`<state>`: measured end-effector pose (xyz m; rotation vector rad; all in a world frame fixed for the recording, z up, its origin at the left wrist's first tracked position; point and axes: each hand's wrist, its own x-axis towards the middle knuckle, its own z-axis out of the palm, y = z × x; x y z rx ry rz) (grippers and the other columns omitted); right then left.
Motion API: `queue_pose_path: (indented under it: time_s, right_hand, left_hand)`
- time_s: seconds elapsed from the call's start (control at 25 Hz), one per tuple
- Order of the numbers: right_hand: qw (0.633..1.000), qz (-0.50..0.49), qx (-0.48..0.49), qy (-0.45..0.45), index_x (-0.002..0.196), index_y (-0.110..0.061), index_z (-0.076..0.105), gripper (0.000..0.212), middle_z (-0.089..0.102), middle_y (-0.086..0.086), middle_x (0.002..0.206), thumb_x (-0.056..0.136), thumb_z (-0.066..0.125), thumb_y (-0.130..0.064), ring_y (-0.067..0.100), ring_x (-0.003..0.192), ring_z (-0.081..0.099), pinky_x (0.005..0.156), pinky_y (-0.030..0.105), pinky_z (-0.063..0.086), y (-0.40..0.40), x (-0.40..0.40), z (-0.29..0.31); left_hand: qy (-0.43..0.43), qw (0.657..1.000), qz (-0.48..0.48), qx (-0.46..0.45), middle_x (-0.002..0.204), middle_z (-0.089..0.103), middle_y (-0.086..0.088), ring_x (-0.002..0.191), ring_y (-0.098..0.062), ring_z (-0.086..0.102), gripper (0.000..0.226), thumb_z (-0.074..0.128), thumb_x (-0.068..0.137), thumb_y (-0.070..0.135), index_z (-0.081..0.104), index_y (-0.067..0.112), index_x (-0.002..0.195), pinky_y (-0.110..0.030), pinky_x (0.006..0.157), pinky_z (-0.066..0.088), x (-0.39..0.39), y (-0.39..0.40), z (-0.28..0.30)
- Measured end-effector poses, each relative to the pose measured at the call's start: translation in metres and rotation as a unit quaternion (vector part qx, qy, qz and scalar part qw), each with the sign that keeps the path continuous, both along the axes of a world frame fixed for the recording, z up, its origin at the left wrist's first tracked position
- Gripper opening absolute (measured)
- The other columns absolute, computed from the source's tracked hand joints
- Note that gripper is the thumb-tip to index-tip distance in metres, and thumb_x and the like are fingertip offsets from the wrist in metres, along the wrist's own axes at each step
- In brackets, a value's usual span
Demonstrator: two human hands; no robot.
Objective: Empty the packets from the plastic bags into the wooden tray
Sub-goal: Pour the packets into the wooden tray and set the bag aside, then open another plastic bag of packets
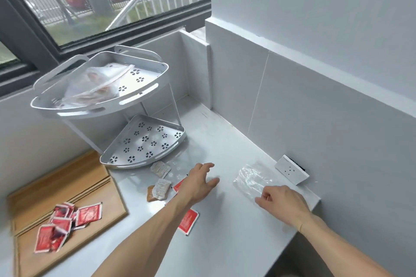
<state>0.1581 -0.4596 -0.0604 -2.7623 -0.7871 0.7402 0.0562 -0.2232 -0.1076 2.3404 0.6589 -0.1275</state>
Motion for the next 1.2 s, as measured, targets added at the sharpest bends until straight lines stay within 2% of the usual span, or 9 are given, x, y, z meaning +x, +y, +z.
queue_pose_path:
  time_s: [0.12, 0.36, 0.56, 0.64, 0.72, 0.8, 0.88, 1.04, 1.2]
  right_hand:
    - [0.995, 0.097, 0.019, -0.023, 0.082, -0.027, 0.062, 0.023, 0.063, -0.011, 0.078, 0.084, 0.051, -0.047, 0.012, 0.078, 0.056, 0.066, 0.029, 0.040, 0.047, 0.002, 0.017]
    - [0.953, 0.255, 0.111, -0.118, 0.104, -0.032, 0.064, 0.026, 0.068, -0.010, 0.105, 0.089, 0.051, -0.049, 0.016, 0.104, 0.060, 0.080, 0.032, 0.045, 0.154, 0.009, 0.089]
    - [0.904, 0.279, 0.251, -0.203, 0.098, -0.025, 0.068, 0.024, 0.067, -0.005, 0.100, 0.088, 0.060, -0.046, 0.021, 0.099, 0.062, 0.075, 0.031, 0.044, 0.216, 0.008, 0.166]
    - [0.873, 0.274, 0.326, -0.240, 0.093, -0.020, 0.066, 0.021, 0.065, -0.001, 0.097, 0.086, 0.066, -0.040, 0.024, 0.098, 0.060, 0.073, 0.033, 0.045, 0.236, 0.008, 0.189]
    - [0.840, 0.279, 0.381, -0.269, 0.100, -0.018, 0.064, 0.025, 0.064, 0.001, 0.102, 0.083, 0.072, -0.035, 0.026, 0.101, 0.058, 0.072, 0.033, 0.043, 0.254, 0.005, 0.209]
    - [0.817, 0.317, 0.375, -0.303, 0.116, -0.021, 0.059, 0.042, 0.062, 0.004, 0.115, 0.080, 0.075, -0.035, 0.029, 0.107, 0.056, 0.078, 0.039, 0.047, 0.271, 0.000, 0.223]
    - [0.809, 0.360, 0.334, -0.323, 0.128, -0.025, 0.055, 0.051, 0.059, 0.004, 0.126, 0.081, 0.073, -0.037, 0.030, 0.113, 0.053, 0.088, 0.044, 0.047, 0.286, -0.004, 0.230]
    - [0.804, 0.392, 0.308, -0.324, 0.114, -0.027, 0.065, 0.025, 0.064, 0.001, 0.119, 0.090, 0.062, -0.035, 0.028, 0.114, 0.053, 0.089, 0.041, 0.042, 0.306, -0.009, 0.229]
    - [0.797, 0.367, 0.364, -0.313, 0.097, -0.023, 0.074, 0.019, 0.073, 0.000, 0.099, 0.096, 0.056, -0.030, 0.030, 0.100, 0.058, 0.081, 0.039, 0.041, 0.310, -0.017, 0.226]
  left_hand:
    - [0.010, 0.999, 0.016, 0.033, 0.132, 0.053, 0.002, 0.120, -0.018, 0.052, 0.050, 0.056, 0.091, 0.046, 0.048, 0.029, 0.137, -0.036, 0.100, 0.045, -0.029, 0.028, 0.023]
    - [-0.009, 0.990, 0.073, 0.122, 0.128, 0.058, 0.003, 0.116, -0.017, 0.056, 0.043, 0.061, 0.089, 0.047, 0.059, 0.028, 0.128, -0.038, 0.096, 0.048, -0.088, 0.086, 0.106]
    - [-0.054, 0.970, 0.095, 0.216, 0.116, 0.063, 0.007, 0.106, -0.014, 0.059, 0.034, 0.065, 0.087, 0.046, 0.066, 0.028, 0.116, -0.037, 0.090, 0.050, -0.125, 0.118, 0.196]
    - [-0.099, 0.952, 0.116, 0.264, 0.099, 0.063, 0.009, 0.092, -0.012, 0.058, 0.027, 0.068, 0.086, 0.041, 0.067, 0.026, 0.108, -0.036, 0.080, 0.052, -0.131, 0.125, 0.228]
    - [-0.147, 0.921, 0.133, 0.334, 0.087, 0.056, 0.011, 0.082, -0.012, 0.051, 0.021, 0.070, 0.085, 0.038, 0.064, 0.024, 0.099, -0.034, 0.068, 0.050, -0.130, 0.131, 0.254]
    - [-0.184, 0.891, 0.156, 0.385, 0.086, 0.050, 0.012, 0.081, -0.011, 0.045, 0.024, 0.072, 0.084, 0.035, 0.058, 0.020, 0.096, -0.030, 0.060, 0.043, -0.125, 0.135, 0.271]
    - [-0.185, 0.876, 0.169, 0.413, 0.092, 0.046, 0.010, 0.087, -0.012, 0.042, 0.030, 0.074, 0.082, 0.034, 0.055, 0.018, 0.100, -0.029, 0.060, 0.039, -0.116, 0.137, 0.281]
    - [-0.142, 0.893, 0.166, 0.394, 0.115, 0.053, 0.002, 0.108, -0.017, 0.047, 0.028, 0.068, 0.088, 0.034, 0.059, 0.023, 0.111, -0.033, 0.069, 0.046, -0.109, 0.142, 0.283]
    - [-0.146, 0.902, 0.178, 0.365, 0.108, 0.061, 0.004, 0.107, -0.017, 0.050, 0.013, 0.053, 0.098, 0.025, 0.063, 0.023, 0.106, -0.039, 0.076, 0.052, -0.111, 0.147, 0.292]
